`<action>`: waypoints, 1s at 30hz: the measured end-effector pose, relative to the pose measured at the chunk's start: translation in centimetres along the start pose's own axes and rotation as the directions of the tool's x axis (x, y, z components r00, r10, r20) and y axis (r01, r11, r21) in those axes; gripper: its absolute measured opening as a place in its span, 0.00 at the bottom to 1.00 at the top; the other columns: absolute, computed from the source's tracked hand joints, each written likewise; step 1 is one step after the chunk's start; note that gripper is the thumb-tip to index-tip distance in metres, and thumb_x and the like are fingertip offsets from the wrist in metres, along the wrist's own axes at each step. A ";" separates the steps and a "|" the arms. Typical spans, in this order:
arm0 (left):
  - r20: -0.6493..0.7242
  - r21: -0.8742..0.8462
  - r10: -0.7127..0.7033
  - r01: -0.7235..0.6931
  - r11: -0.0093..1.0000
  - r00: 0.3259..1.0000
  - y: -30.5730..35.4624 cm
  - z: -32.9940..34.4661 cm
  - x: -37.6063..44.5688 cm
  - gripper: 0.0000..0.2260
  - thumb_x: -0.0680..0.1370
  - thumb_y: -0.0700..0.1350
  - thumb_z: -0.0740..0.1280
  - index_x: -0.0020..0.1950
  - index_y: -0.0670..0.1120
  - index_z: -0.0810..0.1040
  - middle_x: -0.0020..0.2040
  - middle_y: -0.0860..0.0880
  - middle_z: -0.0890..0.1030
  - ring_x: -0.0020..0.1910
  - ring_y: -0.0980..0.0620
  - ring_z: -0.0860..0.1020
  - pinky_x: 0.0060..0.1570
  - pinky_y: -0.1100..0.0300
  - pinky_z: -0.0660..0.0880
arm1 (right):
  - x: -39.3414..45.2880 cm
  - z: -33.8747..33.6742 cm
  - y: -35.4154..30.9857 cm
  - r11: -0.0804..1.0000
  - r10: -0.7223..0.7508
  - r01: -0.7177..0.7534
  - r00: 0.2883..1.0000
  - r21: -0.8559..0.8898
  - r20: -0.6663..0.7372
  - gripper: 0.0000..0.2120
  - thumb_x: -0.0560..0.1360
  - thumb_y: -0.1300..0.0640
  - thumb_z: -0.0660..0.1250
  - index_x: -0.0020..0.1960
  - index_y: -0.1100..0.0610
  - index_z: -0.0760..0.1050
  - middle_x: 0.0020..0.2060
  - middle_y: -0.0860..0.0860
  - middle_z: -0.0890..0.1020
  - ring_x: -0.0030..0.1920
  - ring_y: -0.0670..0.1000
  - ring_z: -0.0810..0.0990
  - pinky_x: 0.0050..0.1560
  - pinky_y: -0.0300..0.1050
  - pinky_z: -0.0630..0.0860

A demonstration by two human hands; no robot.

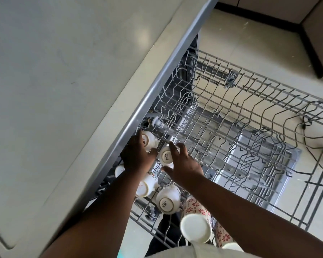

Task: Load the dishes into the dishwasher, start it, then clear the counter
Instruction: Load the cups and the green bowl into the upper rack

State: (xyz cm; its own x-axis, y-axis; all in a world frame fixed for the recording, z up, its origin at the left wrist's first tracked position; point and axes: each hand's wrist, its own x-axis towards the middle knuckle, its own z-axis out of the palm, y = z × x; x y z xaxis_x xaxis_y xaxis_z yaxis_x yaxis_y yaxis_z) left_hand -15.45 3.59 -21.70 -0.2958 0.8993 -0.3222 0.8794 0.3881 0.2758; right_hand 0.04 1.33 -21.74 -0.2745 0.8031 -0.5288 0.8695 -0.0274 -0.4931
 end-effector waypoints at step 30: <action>0.043 -0.049 -0.027 0.029 0.998 0.999 -0.3 0.2 0.8 0.41 0.71 0.47 0.71 0.78 0.54 0.50 0.70 0.43 0.69 0.67 0.40 0.69 0.64 0.44 0.67 | 0.5 0.3 0.8 0.995 -0.054 0.058 0.997 0.087 -0.048 0.41 0.73 0.42 0.69 0.76 0.50 0.49 0.72 0.56 0.60 0.56 0.61 0.79 0.51 0.58 0.79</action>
State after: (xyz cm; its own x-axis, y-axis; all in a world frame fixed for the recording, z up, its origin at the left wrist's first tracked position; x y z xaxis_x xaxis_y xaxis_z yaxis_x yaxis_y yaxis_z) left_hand -15.86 4.12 -22.18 -0.3035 0.8789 -0.3680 0.8512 0.4237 0.3099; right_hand 0.53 1.50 -22.59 -0.3008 0.8310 -0.4679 0.8132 -0.0328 -0.5810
